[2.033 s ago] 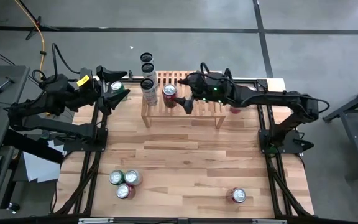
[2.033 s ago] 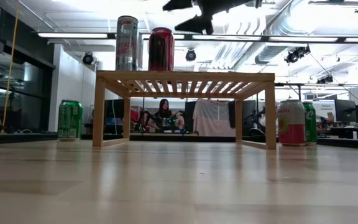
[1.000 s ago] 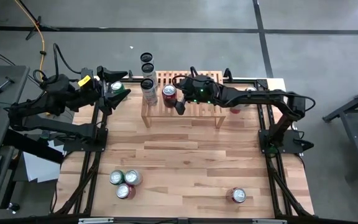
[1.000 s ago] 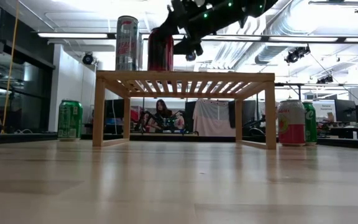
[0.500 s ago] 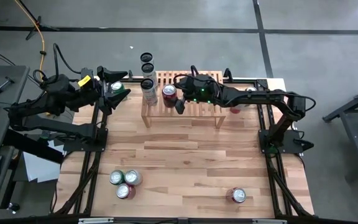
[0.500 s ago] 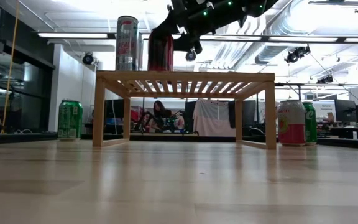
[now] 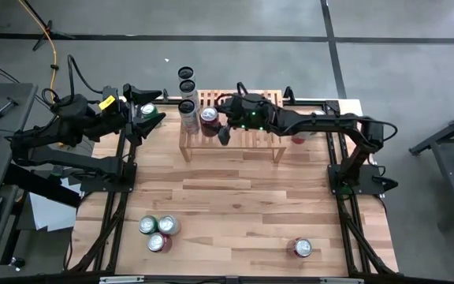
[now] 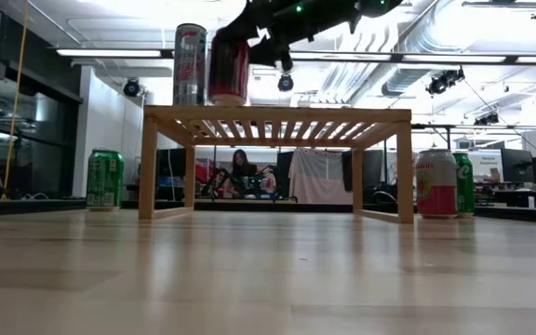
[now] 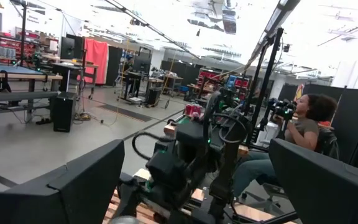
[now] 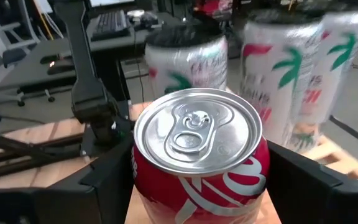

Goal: Place canned beverage on shelf
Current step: Put the top left red-white soda can on the shelf

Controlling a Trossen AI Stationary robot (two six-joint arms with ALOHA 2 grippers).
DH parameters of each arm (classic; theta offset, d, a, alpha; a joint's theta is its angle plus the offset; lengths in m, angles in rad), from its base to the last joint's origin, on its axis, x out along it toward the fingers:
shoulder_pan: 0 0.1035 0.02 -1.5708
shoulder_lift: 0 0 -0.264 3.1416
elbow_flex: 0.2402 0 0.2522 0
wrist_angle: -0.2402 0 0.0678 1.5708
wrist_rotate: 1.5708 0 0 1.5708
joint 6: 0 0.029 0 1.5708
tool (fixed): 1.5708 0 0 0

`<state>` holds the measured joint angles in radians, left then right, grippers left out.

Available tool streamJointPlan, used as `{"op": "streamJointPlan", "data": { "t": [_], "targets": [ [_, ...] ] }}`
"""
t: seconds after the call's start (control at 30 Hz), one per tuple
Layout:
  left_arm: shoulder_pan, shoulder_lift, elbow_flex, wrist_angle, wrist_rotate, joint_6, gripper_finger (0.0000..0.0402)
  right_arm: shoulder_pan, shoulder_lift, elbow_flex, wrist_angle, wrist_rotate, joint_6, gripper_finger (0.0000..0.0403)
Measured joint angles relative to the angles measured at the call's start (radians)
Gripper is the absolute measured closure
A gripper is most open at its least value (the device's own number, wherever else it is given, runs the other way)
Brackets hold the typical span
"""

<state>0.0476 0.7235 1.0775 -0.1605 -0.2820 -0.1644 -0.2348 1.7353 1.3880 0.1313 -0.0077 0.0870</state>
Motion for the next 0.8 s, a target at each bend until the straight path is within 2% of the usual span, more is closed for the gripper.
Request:
{"op": "streamJointPlan", "data": {
  "t": [0.63,0.8],
  "targets": [
    [0.000,0.001,0.000,0.000,-0.014,0.000,0.0009,-0.007,0.039,0.002,0.019,0.015,0.010,0.0119],
    [0.000,0.001,0.000,0.000,-0.014,0.000,0.0009,-0.007,0.039,0.002,0.018,0.015,0.002,0.0088]
  ]
}}
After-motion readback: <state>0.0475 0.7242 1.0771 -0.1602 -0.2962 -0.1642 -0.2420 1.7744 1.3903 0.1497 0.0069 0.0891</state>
